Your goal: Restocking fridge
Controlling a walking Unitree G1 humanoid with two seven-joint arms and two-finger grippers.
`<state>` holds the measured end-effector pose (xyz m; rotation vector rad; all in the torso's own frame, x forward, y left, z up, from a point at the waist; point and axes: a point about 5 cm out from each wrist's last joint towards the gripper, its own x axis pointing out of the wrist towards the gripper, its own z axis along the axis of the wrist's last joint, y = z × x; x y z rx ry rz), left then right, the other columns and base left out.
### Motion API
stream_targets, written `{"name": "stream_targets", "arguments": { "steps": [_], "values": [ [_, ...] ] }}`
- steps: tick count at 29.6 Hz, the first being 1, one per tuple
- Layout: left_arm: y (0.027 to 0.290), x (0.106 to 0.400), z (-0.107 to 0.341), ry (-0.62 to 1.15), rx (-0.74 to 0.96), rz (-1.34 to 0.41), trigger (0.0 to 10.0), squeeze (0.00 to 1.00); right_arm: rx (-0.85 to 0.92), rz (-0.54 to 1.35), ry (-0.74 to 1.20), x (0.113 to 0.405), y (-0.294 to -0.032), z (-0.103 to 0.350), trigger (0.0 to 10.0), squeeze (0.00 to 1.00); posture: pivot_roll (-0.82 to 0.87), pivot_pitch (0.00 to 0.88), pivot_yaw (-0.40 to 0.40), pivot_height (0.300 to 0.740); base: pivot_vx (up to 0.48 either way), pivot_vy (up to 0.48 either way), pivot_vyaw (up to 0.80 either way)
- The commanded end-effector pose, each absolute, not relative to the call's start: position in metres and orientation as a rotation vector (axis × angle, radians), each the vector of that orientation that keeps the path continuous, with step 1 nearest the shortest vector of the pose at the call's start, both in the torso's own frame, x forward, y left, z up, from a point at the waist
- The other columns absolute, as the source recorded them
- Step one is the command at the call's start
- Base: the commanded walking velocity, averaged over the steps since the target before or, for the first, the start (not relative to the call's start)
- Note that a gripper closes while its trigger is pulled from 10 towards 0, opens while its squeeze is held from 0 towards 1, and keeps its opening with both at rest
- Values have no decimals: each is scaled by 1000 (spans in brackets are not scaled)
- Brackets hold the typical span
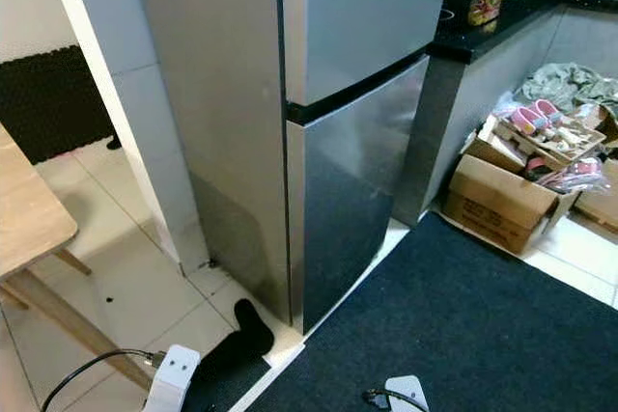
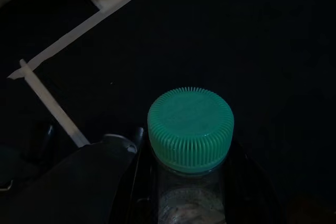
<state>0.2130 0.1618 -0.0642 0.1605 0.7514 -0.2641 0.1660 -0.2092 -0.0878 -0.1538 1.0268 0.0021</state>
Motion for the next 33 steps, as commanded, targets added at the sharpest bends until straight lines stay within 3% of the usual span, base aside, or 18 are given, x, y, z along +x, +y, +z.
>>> {"name": "stream_targets", "arguments": {
  "steps": [1, 11, 33],
  "values": [
    [166, 212, -64, 754, 164, -261, 10000, 0, -148, -3, 1019, 166, -208, -88, 10000, 0, -89, 8, 25, 740, 0, 0, 0],
    [165, 218, -60, 723, 173, -278, 10000, 0, -136, -16, 1022, 163, -208, -89, 10000, 0, -90, 6, 27, 740, 0, 0, 0],
    [164, 221, -58, 706, 156, -283, 10000, 0, -124, -35, 1020, 163, -208, -89, 10000, 0, -94, 9, 40, 740, 338, 0, 0]
  ]
}}
